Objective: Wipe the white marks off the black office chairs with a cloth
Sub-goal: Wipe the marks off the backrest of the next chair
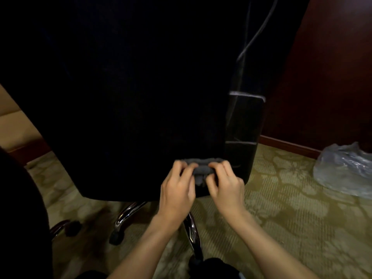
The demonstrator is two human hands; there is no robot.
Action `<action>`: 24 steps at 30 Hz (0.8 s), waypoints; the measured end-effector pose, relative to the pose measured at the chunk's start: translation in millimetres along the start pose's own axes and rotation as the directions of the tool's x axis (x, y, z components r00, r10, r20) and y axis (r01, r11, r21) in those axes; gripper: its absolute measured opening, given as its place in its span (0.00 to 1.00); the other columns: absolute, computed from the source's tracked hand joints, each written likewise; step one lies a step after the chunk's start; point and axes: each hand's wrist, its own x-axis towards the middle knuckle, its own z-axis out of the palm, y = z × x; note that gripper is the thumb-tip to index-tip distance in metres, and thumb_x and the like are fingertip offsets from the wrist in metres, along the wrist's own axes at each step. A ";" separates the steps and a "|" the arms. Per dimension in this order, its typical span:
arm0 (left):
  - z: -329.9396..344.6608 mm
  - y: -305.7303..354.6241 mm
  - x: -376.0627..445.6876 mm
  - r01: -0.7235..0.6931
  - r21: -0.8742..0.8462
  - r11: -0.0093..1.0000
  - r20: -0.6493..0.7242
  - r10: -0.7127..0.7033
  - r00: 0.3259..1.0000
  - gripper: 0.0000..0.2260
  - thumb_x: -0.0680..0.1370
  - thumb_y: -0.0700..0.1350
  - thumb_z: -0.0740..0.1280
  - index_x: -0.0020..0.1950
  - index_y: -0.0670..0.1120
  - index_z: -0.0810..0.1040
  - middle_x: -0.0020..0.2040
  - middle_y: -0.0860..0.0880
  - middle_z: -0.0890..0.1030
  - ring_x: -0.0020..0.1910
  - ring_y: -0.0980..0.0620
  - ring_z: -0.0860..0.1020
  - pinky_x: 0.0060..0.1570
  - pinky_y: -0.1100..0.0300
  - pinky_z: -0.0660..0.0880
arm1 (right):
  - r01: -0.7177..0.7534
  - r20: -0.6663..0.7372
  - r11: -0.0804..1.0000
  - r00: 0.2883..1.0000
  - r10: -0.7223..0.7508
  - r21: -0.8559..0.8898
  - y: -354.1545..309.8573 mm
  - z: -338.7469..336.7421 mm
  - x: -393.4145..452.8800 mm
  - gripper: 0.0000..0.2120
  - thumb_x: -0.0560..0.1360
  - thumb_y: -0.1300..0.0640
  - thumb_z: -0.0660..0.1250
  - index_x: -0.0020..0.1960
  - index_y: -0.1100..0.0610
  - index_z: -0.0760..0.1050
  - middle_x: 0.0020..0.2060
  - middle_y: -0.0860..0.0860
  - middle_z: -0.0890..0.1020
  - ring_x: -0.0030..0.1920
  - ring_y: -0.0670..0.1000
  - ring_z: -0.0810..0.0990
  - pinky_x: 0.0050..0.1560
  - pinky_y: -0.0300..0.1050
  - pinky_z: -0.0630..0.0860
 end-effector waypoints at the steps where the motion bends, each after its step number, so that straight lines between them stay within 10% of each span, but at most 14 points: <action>1: -8.4 5.2 16.3 -0.014 -0.010 1.000 -0.053 0.013 0.998 0.14 0.78 0.41 0.61 0.61 0.40 0.80 0.51 0.45 0.74 0.45 0.46 0.80 0.44 0.51 0.80 | 0.004 -0.057 1.000 0.998 -0.003 0.017 -8.4 -5.7 16.2 0.12 0.75 0.56 0.63 0.56 0.58 0.76 0.48 0.54 0.78 0.34 0.57 0.81 0.28 0.47 0.77; 5: -28.1 14.4 56.0 -0.036 0.026 0.999 -0.164 0.040 0.986 0.13 0.78 0.40 0.63 0.61 0.39 0.79 0.52 0.43 0.74 0.44 0.47 0.79 0.43 0.56 0.77 | 0.003 -0.180 0.999 0.984 0.004 0.039 -28.7 -14.9 57.7 0.11 0.75 0.58 0.63 0.54 0.60 0.78 0.47 0.55 0.79 0.35 0.54 0.79 0.30 0.46 0.75; 15: 3.9 -16.7 -23.0 0.017 0.030 0.999 0.095 -0.020 0.995 0.13 0.77 0.39 0.65 0.61 0.41 0.78 0.52 0.46 0.74 0.45 0.46 0.80 0.40 0.49 0.81 | -0.152 0.109 0.988 0.983 0.150 0.019 -9.1 17.3 -20.8 0.09 0.75 0.62 0.69 0.54 0.59 0.75 0.48 0.51 0.75 0.33 0.53 0.80 0.29 0.49 0.78; 24: -97.2 -43.2 47.3 0.008 0.089 0.996 -0.255 0.015 0.967 0.15 0.78 0.42 0.60 0.61 0.40 0.79 0.52 0.44 0.74 0.46 0.46 0.79 0.46 0.55 0.77 | 0.100 -0.089 0.989 0.992 -0.090 0.112 -114.5 10.7 72.7 0.13 0.75 0.54 0.60 0.55 0.59 0.78 0.49 0.54 0.78 0.39 0.55 0.81 0.35 0.49 0.78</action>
